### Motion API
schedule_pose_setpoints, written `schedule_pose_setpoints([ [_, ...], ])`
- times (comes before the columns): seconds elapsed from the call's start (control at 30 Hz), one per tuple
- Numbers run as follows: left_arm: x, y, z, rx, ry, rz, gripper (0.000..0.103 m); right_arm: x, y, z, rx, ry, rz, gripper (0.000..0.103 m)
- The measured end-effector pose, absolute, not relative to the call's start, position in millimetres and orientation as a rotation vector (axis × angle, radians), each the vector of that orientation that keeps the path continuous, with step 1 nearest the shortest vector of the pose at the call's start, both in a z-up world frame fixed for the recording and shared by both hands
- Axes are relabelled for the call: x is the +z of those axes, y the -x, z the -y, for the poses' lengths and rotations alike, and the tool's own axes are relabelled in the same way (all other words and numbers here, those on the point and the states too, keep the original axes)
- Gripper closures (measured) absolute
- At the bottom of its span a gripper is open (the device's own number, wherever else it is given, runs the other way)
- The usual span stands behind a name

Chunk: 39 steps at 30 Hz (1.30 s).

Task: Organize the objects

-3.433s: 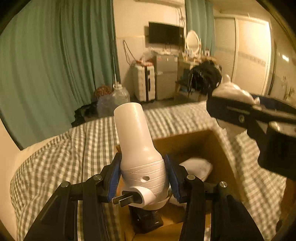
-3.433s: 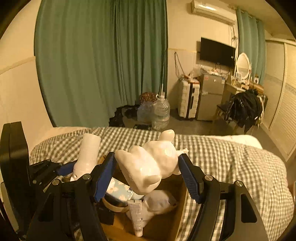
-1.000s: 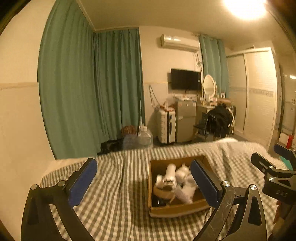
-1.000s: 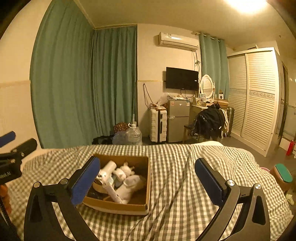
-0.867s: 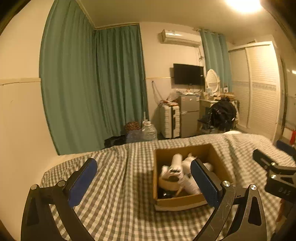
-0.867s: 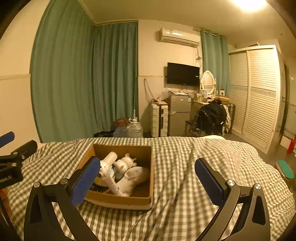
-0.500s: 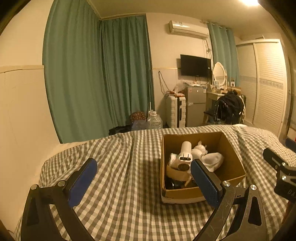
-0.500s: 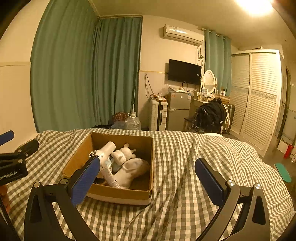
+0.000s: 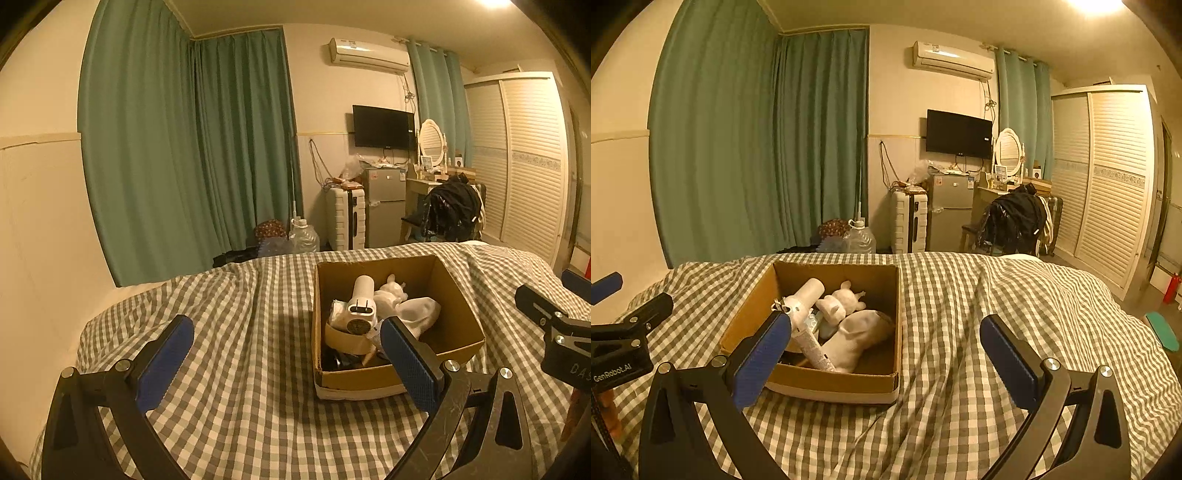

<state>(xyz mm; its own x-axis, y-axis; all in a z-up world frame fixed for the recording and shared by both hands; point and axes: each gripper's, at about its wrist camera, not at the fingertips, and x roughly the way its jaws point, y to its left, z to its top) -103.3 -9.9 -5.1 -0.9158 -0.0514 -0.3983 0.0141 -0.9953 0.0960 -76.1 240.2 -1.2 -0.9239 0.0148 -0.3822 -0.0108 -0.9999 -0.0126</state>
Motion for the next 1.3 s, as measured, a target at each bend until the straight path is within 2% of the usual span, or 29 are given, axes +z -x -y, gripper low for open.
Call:
schedule_pose_setpoints([
  [1.3, -7.8, 105.2, 10.9, -3.037, -0.677, 0.116, 0.0, -5.5, 76.5, -234.7, 3.063, 0.639, 0.018, 0.0],
])
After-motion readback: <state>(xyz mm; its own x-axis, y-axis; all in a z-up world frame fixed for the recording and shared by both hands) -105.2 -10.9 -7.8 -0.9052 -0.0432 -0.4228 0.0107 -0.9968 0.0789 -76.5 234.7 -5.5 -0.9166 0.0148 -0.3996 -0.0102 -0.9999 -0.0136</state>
